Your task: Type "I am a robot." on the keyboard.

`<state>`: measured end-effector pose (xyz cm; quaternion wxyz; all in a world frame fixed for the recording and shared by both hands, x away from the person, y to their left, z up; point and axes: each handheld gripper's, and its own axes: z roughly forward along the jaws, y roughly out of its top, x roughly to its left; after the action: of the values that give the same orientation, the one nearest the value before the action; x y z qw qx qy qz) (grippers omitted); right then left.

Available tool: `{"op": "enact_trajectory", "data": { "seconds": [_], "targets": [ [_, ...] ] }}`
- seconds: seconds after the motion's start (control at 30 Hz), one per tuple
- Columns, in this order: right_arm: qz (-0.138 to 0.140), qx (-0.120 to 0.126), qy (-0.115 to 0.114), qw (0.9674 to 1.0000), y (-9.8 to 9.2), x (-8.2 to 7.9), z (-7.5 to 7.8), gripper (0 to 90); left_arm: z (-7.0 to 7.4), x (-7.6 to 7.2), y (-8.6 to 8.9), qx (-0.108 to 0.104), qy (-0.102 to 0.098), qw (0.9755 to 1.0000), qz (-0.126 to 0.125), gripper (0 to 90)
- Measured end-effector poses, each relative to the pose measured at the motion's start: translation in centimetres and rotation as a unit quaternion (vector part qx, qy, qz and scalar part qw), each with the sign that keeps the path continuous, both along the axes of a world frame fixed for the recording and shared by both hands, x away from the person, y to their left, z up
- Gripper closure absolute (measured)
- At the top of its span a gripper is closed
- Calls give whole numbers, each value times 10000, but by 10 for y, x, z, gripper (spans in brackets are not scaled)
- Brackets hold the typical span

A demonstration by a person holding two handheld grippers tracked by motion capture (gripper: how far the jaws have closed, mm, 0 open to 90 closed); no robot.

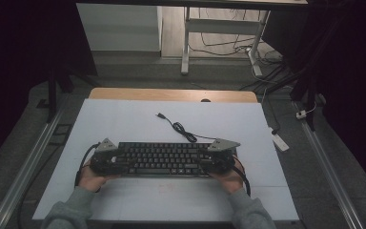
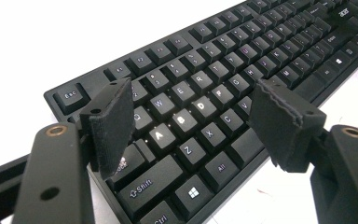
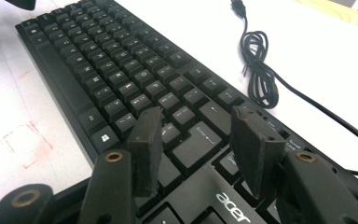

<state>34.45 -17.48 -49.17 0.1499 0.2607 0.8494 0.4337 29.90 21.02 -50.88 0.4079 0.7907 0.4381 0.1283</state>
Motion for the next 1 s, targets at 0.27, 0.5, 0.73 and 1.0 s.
{"op": "enact_trajectory", "data": {
  "seconds": [0.27, 0.5, 0.73, 1.0],
  "targets": [
    [179, 121, 17, 9998, 11, -4, 2, 542, -2, 0, -2, 62, 23, 10000, -21, 300],
    [359, 152, 61, 9992, 22, -6, 3, 578, -2, 0, -2, 87, 30, 10000, -33, 296],
    [503, 186, 175, 9984, 34, -6, 3, 736, -2, 0, -3, 91, 28, 9999, -36, 292],
    [789, 127, 260, 9965, 53, -4, 3, 892, -2, 0, -4, 111, 25, 9999, -51, 289]
  ]
}}
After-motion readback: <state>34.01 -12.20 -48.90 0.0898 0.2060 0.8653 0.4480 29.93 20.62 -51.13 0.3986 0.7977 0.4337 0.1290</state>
